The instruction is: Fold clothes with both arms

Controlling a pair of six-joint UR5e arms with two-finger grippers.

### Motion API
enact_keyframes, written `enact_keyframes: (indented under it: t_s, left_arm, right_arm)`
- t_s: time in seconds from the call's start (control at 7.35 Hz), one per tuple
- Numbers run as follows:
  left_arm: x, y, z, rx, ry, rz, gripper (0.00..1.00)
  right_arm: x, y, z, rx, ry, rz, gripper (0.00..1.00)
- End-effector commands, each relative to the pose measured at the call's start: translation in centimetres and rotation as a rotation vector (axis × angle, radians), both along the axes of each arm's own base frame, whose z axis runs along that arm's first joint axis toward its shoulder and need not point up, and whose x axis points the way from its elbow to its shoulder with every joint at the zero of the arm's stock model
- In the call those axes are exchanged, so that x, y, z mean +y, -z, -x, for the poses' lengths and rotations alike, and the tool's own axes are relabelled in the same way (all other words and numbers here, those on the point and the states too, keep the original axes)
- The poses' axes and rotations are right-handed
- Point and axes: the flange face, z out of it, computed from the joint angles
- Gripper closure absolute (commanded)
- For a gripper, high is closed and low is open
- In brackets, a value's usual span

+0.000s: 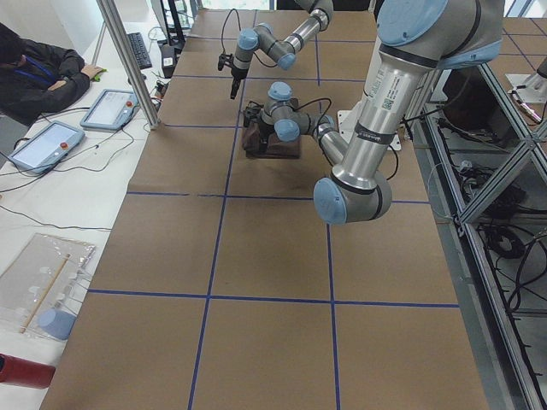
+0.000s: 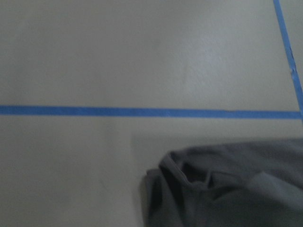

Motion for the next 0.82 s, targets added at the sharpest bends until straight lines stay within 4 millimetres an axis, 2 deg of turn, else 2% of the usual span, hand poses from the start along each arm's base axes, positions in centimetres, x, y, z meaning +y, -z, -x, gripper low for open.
enact_keyframes:
  t_s: [0.0,0.14,0.27,0.54,0.68]
  left_arm:
    - [-0.7,0.9,-2.1,-0.019,0.003,0.017,0.00]
    - [-1.8,1.3,-3.8,-0.027,0.016,0.035,0.00]
    - [-2.2,0.6,-4.1,-0.041,0.017,0.038,0.00]
    - [-3.4,0.1,-3.4,-0.052,0.037,0.035,0.00]
    - [-5.5,-0.5,-2.1,-0.062,0.069,0.041,0.00]
  right_arm:
    - [0.1,-0.1,0.0,0.000,0.001,0.000,0.00]
    - [0.1,-0.1,0.0,0.000,0.001,0.000,0.00]
    - [0.2,-0.2,0.1,0.001,0.003,0.001,0.00]
    - [0.2,-0.3,0.1,0.001,0.004,-0.001,0.00]
    - [0.2,-0.4,0.1,0.002,0.004,0.000,0.00]
